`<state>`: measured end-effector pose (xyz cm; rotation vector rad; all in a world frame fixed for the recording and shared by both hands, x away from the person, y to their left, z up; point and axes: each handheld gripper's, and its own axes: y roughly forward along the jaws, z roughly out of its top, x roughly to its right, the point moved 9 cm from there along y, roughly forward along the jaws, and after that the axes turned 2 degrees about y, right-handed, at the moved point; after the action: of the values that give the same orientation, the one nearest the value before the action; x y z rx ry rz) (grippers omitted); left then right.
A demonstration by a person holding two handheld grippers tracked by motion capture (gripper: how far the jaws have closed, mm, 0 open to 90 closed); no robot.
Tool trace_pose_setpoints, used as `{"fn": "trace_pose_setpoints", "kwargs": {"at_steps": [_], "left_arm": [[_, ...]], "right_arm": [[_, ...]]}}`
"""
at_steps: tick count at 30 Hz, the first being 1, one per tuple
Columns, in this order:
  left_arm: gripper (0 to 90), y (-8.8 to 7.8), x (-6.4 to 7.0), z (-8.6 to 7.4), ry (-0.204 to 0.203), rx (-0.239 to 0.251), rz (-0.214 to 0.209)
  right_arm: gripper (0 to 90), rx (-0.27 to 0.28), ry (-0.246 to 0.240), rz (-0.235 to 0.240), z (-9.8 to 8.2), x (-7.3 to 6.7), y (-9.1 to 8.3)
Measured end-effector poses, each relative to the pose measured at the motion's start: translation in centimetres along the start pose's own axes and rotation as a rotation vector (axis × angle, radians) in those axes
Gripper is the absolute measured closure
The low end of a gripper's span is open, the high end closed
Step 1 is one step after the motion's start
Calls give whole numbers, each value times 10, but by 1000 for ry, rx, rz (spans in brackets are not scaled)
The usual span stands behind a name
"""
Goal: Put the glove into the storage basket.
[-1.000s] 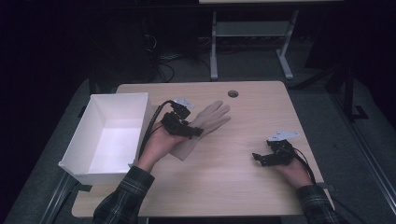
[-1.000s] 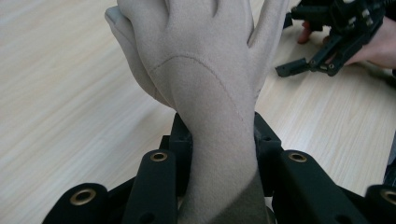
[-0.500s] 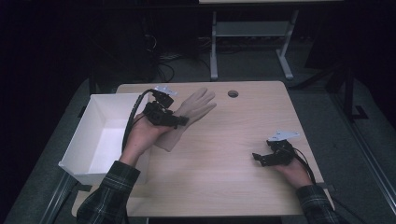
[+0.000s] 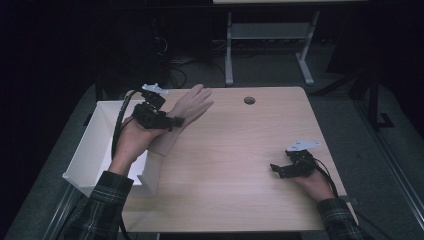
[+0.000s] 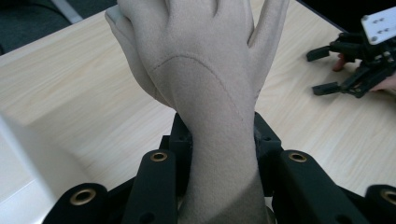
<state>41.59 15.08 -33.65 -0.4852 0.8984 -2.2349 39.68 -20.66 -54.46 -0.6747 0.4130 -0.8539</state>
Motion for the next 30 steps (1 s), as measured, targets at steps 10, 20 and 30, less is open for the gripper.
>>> {"fn": "trace_pose_setpoints", "kwargs": {"at_steps": [10, 20, 30], "left_arm": [[685, -30, -29, -17, -53, 24, 58], [685, -56, -62, -45, -134, 41, 131], [685, -64, -94, -83, -219, 14, 217]], "right_arm": [[133, -1, 2, -3, 0, 0, 0], [133, -1, 1, -5, 0, 0, 0], [133, -1, 2, -5, 0, 0, 0]]}}
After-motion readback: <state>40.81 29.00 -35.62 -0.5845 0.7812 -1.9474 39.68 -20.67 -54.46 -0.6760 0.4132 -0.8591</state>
